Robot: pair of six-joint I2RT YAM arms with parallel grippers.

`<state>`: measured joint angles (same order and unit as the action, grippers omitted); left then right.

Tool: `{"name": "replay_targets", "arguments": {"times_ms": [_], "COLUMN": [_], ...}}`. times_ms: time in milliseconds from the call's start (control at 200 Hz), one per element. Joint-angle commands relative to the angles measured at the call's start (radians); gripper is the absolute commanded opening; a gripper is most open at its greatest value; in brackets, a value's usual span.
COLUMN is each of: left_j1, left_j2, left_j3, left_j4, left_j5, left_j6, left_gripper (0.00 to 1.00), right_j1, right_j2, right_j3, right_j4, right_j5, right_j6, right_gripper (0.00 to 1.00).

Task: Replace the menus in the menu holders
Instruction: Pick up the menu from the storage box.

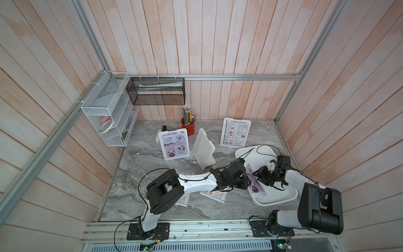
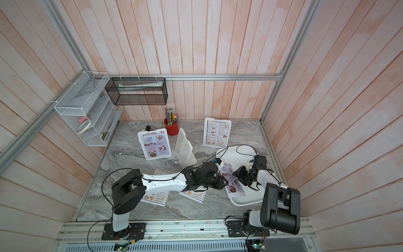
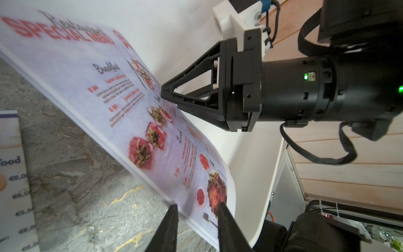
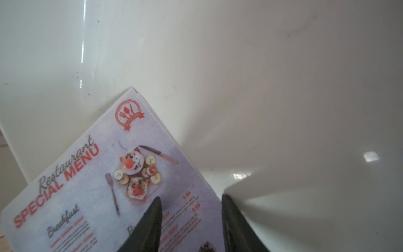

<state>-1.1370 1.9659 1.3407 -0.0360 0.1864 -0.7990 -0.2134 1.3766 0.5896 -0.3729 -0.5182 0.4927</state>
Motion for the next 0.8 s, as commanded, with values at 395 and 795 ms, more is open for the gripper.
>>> {"name": "replay_targets", "arguments": {"times_ms": [395, 795], "left_j1": [-0.001, -0.004], "left_j2": [-0.009, -0.025], "left_j3": [-0.022, -0.04], "left_j4": [0.028, 0.036], "left_j5": [-0.026, -0.036], "left_j6": [-0.025, -0.037], "left_gripper": [0.36, 0.38], "right_j1": [-0.005, -0.005], "right_j2": [0.033, 0.035], "right_j3": [0.003, 0.001], "right_j4": [-0.017, -0.015], "right_j5": [0.027, 0.028], "right_j6": [-0.031, -0.033], "right_gripper": [0.46, 0.45]}}
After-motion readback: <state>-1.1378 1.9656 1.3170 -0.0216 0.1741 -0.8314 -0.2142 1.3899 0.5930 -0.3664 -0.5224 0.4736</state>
